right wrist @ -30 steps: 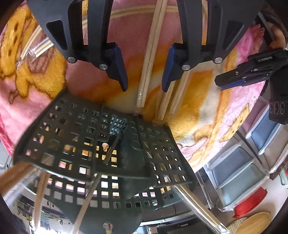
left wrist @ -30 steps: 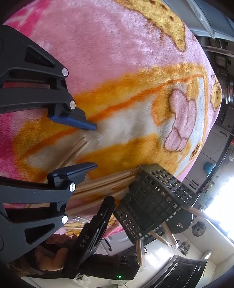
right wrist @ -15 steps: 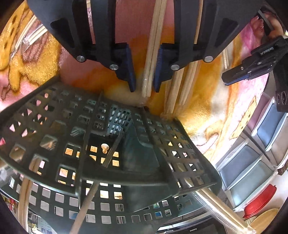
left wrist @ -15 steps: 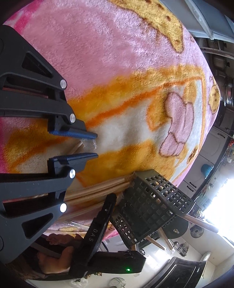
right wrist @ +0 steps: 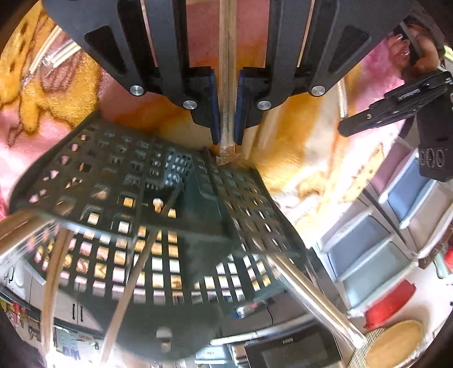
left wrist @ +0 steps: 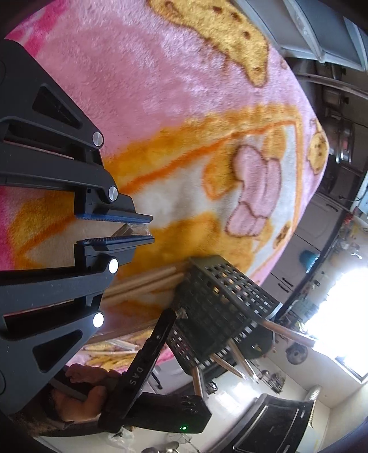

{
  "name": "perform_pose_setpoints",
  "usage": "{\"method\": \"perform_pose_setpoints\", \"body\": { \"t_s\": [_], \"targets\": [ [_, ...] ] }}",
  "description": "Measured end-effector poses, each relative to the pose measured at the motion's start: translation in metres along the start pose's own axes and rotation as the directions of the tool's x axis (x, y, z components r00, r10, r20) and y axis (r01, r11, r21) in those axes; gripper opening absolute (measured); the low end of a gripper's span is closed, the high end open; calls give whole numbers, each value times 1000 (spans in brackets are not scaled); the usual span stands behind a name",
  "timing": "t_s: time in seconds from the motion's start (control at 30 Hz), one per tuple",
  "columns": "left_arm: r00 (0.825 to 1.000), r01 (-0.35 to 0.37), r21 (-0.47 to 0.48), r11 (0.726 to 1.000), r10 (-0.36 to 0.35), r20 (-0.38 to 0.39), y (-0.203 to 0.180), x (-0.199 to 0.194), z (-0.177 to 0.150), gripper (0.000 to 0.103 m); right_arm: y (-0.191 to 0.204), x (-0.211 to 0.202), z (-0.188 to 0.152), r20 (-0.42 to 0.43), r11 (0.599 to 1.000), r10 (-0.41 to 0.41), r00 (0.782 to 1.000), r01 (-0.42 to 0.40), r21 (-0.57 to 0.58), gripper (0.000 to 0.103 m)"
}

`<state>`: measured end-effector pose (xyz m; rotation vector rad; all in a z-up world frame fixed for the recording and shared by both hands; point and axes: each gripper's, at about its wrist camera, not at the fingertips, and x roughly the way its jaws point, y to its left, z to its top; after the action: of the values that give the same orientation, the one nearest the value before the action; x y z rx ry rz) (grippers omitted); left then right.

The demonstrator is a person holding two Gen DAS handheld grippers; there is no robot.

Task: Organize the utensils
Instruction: 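Lift the gripped chopsticks up over the basket with both tools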

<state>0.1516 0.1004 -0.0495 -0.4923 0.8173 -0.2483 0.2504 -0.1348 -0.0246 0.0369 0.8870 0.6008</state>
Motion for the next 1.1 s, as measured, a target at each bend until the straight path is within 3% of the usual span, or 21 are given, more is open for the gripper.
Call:
{"method": "perform_pose_setpoints", "body": {
  "t_s": [0.13, 0.43, 0.67, 1.1],
  "targets": [
    [998, 42, 13, 999, -43, 54, -14, -18, 8, 5, 5, -27, 2, 70, 1000, 12, 997, -12, -11, 10],
    [972, 155, 120, 981, -173, 160, -67, -54, 27, 5, 1, -83, -3, 210, 999, 41, 977, -45, 13, 6],
    [959, 208, 181, 961, -237, 158, -96, -59, 30, 4, 5, -115, -13, 286, 999, 29, 958, -36, 21, 6],
    [936, 263, 283, 922, -315, 158, -142, -63, 44, 4, -11, -166, -15, 461, 998, -16, 887, -15, 63, 6]
  ]
}}
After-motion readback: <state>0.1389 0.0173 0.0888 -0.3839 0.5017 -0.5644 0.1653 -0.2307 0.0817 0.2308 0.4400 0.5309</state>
